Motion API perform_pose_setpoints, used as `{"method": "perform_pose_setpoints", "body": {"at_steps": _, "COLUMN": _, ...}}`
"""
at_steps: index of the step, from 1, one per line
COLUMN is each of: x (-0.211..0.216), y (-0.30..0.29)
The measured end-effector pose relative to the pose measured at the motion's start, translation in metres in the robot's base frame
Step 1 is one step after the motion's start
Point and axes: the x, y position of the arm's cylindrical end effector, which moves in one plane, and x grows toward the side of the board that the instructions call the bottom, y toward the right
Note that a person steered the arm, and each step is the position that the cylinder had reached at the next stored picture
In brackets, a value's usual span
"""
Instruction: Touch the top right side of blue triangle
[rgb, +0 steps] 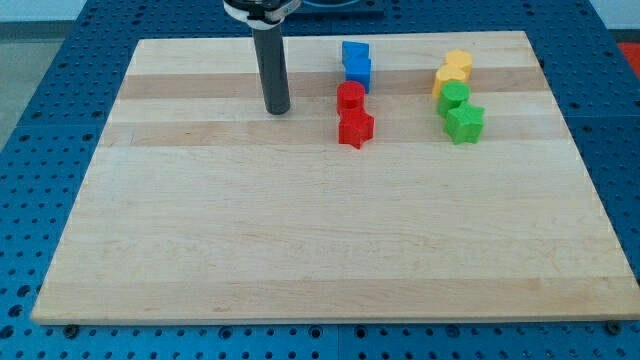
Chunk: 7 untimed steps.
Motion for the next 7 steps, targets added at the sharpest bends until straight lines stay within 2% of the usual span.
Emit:
{"method": "perform_pose_setpoints", "body": {"at_steps": 2, "x": -0.001, "y": -0.003}}
{"method": "perform_pose_setpoints", "body": {"at_steps": 3, "x": -0.037, "y": -0.013}}
{"method": "perform_pose_setpoints", "body": {"at_steps": 4, "x": -0.093, "y": -0.019}}
{"method": "perform_pose_setpoints", "body": {"at_steps": 5, "x": -0.115, "y": -0.019}}
{"method": "perform_pose_setpoints", "body": {"at_steps": 6, "x": -0.123, "y": 0.003}}
{"method": "perform_pose_setpoints", "body": {"at_steps": 7, "x": -0.146, "y": 0.07}}
